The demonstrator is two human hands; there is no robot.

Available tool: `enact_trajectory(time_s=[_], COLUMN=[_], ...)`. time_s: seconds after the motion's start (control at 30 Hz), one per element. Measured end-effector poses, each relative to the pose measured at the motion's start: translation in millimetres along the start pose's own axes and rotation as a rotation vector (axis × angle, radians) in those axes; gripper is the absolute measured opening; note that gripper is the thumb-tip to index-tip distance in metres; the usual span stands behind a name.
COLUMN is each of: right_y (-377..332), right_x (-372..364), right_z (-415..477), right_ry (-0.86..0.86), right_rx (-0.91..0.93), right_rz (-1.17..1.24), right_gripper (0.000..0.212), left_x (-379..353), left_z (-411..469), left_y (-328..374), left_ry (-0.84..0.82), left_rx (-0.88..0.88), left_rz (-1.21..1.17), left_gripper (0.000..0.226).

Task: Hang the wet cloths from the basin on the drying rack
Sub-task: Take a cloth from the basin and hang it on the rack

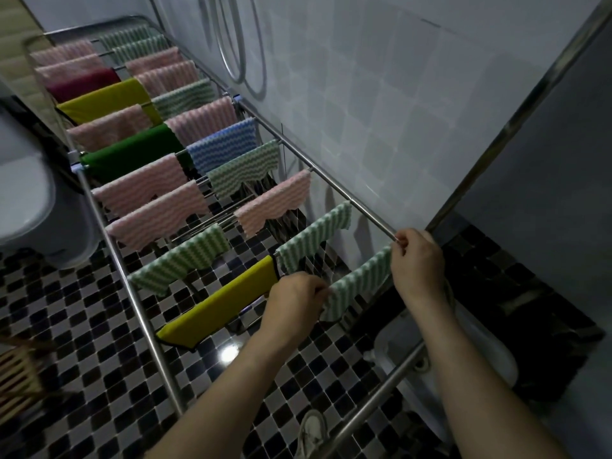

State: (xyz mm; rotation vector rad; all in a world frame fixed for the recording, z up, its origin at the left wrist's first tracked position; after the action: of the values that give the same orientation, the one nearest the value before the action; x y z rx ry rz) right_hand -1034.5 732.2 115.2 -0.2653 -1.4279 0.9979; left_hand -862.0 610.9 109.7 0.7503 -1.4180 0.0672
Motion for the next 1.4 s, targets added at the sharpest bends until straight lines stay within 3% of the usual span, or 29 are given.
enact_trajectory(time_s=[0.13, 0.27, 0.4, 0.43, 0.53, 0.67, 0.77, 0.87, 1.0, 1.07, 1.4], right_y=[-10, -41, -69, -70, -75, -85, -89, -69, -48, -44, -56], right_x=[-3, -23, -42, -46, -56, -54, -52, -60, -72, -82, -82], right_z=[-6, -28, -61, -65, -74, -78, -91, -121, -155, -168, -164], right_ry=[-0.083, -0.433, -0.695, -0.735, -0.823, -0.780, -0.707, -0.816, -0.753, -0.724, -0.730], right_rx=[0.100, 0.314, 0.453, 0.458, 0.479, 0.495, 0.324, -0.003, -0.618, -0.755, -0.525], right_rz=[0.020, -0.024, -0.051, -0.059, -0.152, -0.187, -0.086, 0.030, 0.676, 0.790, 0.641], right_gripper=[0.023, 0.024, 0.030, 0.031, 0.029, 0.025, 0.032, 0.044, 0.011, 0.017, 0.024], left_x=[6, 30, 45, 44, 40, 30, 25, 24, 23, 23, 27], left_z=[-13, -40, -68, -72, -85, -92, -93, -97, -98, -99, -103], left_y=[-7, -35, -56, -57, -70, -74, -72, -75, -78, -75, -74], left_ry=[0.001, -0.042, -0.201, -0.228, -0.222, -0.200, -0.168, -0.154, -0.132, -0.123, -0.095], left_rx=[-0.015, 0.016, 0.044, 0.035, 0.010, -0.001, 0.005, 0.027, 0.027, 0.024, -0.020], left_rz=[0.007, 0.070, 0.091, 0.100, 0.111, 0.097, 0.076, 0.057, 0.038, 0.038, 0.035], left_gripper=[0.019, 0.019, 0.065, 0.066, 0.031, 0.018, 0.019, 0.021, 0.021, 0.020, 0.021])
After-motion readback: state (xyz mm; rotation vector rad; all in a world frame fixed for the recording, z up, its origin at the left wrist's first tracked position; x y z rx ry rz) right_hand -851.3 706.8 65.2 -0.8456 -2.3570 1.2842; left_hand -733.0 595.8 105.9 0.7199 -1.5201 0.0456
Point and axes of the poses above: each hand's wrist, its own z-axis towards the middle knuckle, its own x-axis out of the back of the hand, y = z × x, the point moved 6 cm from there along z, towards the middle knuckle, and after that the axes turned 9 degrees about z, right-handed, at the moved point
